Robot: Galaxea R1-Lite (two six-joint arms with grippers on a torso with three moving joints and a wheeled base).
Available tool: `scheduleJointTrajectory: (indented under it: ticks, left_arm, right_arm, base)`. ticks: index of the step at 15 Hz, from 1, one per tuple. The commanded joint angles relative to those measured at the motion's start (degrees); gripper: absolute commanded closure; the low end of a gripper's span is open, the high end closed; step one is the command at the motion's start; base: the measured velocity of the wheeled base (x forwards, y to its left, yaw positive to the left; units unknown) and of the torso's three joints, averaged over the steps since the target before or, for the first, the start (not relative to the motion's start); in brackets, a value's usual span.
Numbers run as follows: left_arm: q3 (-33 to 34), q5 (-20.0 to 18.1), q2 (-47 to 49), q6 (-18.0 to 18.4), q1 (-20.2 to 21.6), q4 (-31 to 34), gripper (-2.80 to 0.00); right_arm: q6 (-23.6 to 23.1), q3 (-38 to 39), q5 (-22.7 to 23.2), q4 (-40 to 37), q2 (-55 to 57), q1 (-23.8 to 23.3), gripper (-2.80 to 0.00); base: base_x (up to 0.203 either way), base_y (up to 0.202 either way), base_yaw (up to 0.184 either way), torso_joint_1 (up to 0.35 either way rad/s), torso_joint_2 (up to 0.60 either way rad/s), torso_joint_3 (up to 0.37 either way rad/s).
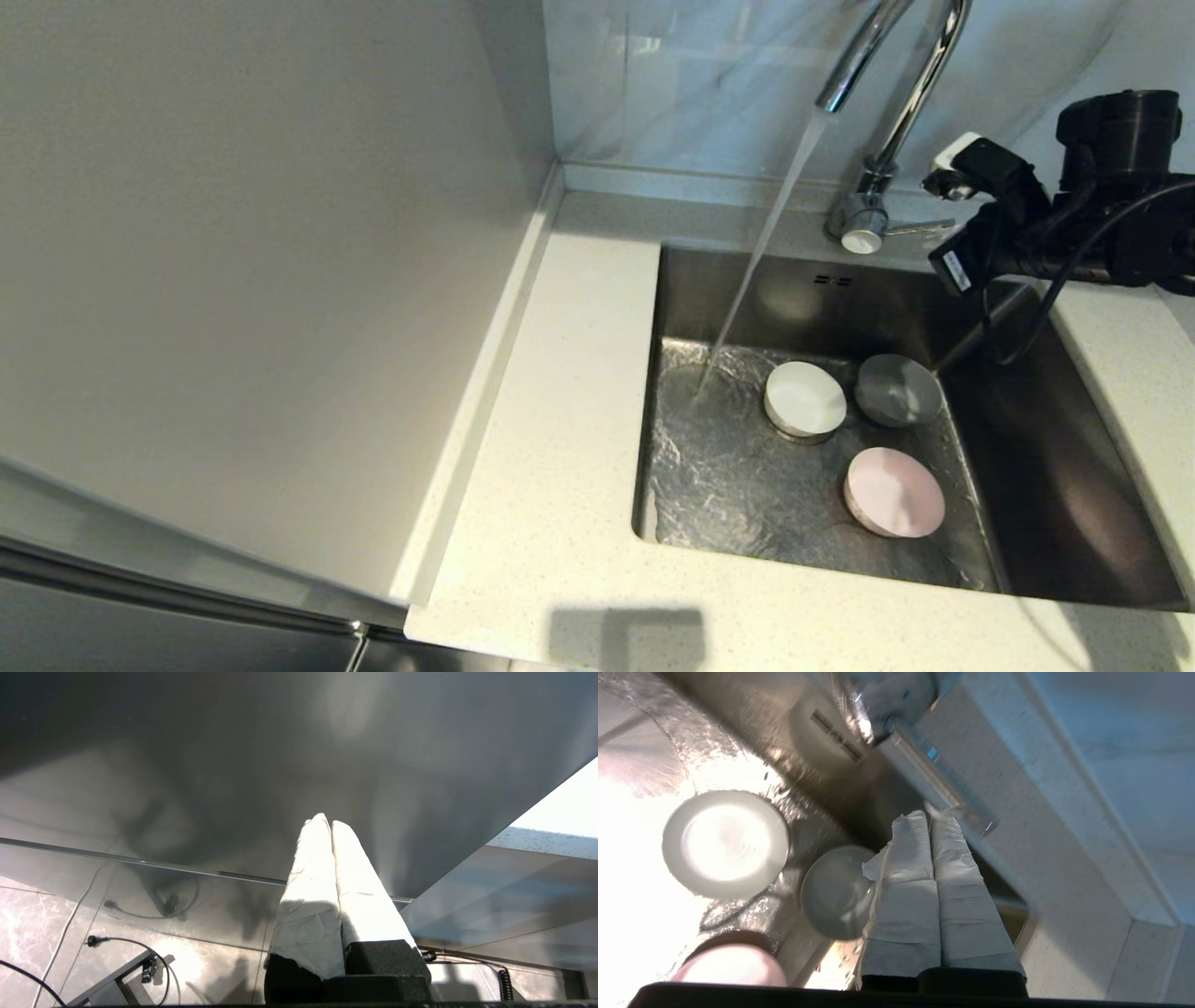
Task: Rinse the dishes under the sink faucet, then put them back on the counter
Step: Turn off the faucet
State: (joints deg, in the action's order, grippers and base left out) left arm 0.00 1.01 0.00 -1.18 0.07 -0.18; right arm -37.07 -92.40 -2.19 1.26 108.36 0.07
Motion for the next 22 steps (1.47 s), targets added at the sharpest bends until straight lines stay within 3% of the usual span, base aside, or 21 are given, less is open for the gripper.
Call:
scheduleJointTrajectory:
  ticks: [1, 9, 22]
  left_arm:
    - [0.0, 0.0, -0.2, 0.0, 0.0, 0.0, 0.0]
    - [0.0, 0.0, -0.2, 0.0, 0.0, 0.0, 0.0]
    - [0.0, 0.0, -0.2, 0.0, 0.0, 0.0, 0.0]
  right_arm:
    - [0.4, -2.8, 0.0, 0.0, 2.3, 0.1, 0.0]
    - [3.1, -8.1, 0.0, 0.2, 5.8, 0.2, 0.0]
    - [5.4, -8.9, 0.0, 0.4, 5.7, 0.2, 0.0]
  base:
    - [0.0, 0.0, 0.0, 0.0, 0.0, 0.0]
    - [0.0, 0.0, 0.0, 0.0, 0.0, 0.0]
    - [0.0, 0.0, 0.0, 0.0, 0.0, 0.0]
